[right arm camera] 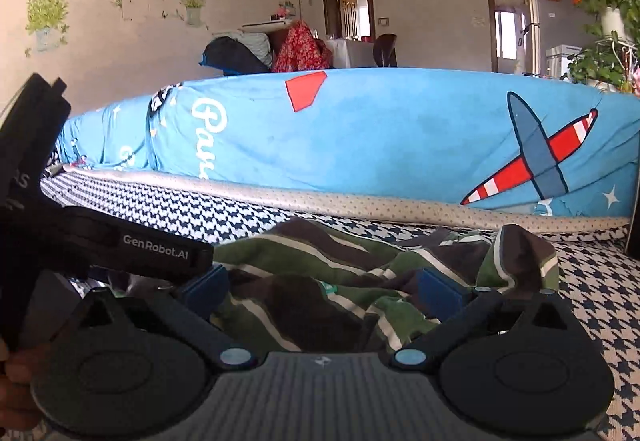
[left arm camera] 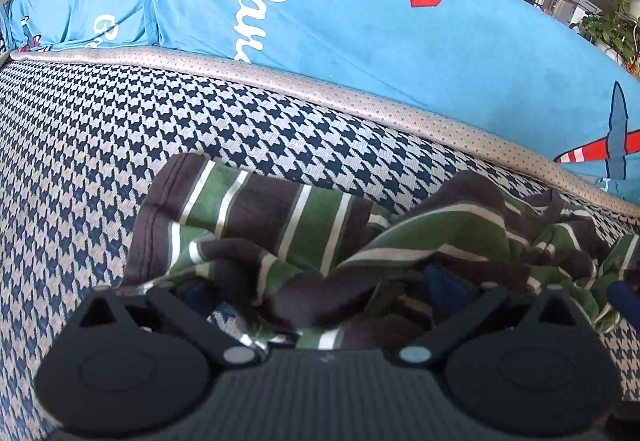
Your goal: Fold clothes
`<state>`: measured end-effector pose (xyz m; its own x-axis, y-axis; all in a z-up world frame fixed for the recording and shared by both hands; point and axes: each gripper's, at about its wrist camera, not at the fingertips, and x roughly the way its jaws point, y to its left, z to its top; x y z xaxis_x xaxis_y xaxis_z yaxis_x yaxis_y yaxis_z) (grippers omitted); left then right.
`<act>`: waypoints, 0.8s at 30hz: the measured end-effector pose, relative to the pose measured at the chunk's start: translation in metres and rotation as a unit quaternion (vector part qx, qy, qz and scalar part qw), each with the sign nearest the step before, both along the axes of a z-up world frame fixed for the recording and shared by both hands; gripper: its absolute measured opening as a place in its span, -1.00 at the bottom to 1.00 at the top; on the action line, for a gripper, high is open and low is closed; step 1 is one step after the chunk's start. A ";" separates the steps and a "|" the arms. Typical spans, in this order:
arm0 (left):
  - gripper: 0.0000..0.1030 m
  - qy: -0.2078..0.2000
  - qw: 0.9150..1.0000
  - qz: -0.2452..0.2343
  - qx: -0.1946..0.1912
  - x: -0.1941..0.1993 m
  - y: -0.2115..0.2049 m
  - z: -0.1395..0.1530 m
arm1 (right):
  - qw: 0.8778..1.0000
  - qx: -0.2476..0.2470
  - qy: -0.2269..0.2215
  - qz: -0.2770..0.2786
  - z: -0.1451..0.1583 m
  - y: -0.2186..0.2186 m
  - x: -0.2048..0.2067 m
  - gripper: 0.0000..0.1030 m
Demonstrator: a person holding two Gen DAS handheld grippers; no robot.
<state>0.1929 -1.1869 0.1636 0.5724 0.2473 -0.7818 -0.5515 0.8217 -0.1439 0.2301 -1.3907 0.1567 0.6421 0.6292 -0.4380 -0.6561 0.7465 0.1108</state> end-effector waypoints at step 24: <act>1.00 0.022 0.999 -0.028 0.029 0.008 -0.017 -0.019 | 0.986 -0.114 0.017 0.123 -0.046 0.051 -0.015 1.00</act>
